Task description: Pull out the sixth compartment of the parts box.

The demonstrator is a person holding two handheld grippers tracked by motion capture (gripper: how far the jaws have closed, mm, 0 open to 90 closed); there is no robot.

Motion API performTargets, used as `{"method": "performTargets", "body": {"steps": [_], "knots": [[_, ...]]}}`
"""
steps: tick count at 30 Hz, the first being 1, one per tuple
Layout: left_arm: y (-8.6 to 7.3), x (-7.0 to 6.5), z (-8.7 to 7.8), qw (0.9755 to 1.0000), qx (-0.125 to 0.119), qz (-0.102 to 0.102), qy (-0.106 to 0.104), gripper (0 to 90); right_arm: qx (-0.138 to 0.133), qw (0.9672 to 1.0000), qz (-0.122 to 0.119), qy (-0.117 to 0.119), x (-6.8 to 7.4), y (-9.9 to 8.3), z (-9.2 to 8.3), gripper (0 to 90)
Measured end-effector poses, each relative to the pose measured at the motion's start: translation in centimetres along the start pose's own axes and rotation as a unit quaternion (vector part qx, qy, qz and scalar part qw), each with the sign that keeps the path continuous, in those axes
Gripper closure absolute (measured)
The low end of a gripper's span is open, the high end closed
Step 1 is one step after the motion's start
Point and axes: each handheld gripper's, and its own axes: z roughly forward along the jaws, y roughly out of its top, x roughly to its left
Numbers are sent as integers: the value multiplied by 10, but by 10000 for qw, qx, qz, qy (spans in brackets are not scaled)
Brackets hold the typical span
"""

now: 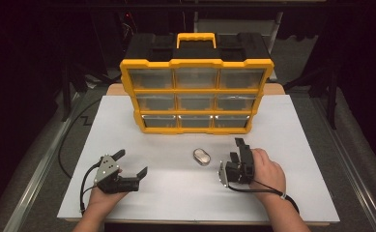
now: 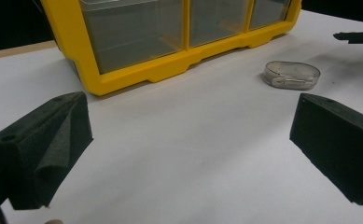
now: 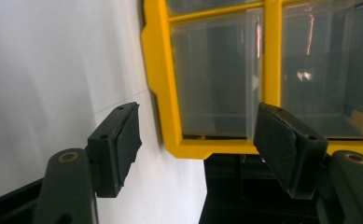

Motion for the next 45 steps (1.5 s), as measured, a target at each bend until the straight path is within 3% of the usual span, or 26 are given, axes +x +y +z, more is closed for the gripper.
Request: {"method": "performTargets", "body": {"steps": [17,21,22,24,25,31,32,34,35,38,45], "knots": [[0,1,0,10000,-2,-70,-20,2,80,9995,121,-294,-27,7,5,382],[0,1,0,10000,5,-60,-35,2,97,9994,57,-337,-34,9,6,395],[0,1,0,10000,-13,-68,-37,2,55,9989,25,-460,-39,10,6,411],[0,1,-1,10000,-28,-72,-36,2,87,9990,74,-442,-41,11,6,414],[0,1,-1,10000,-30,-82,-47,2,37,9985,36,-541,-47,12,7,426],[-1,0,-1,9999,-16,-68,-138,2,80,9979,91,-631,-58,12,9,477],[-1,-1,0,9999,-15,-68,-145,2,131,9979,185,-605,-60,11,9,486],[-1,-1,0,9999,-9,-51,-155,2,145,9977,74,-652,-65,12,10,492],[-1,-1,0,9999,-11,-53,-161,2,144,9974,226,-672,-64,11,11,497],[-1,-1,0,9998,-7,-76,-190,2,175,9972,243,-692,-70,13,13,510],[-1,-1,0,9998,-45,-90,-181,2,134,9968,147,-774,-84,20,17,533]]}}
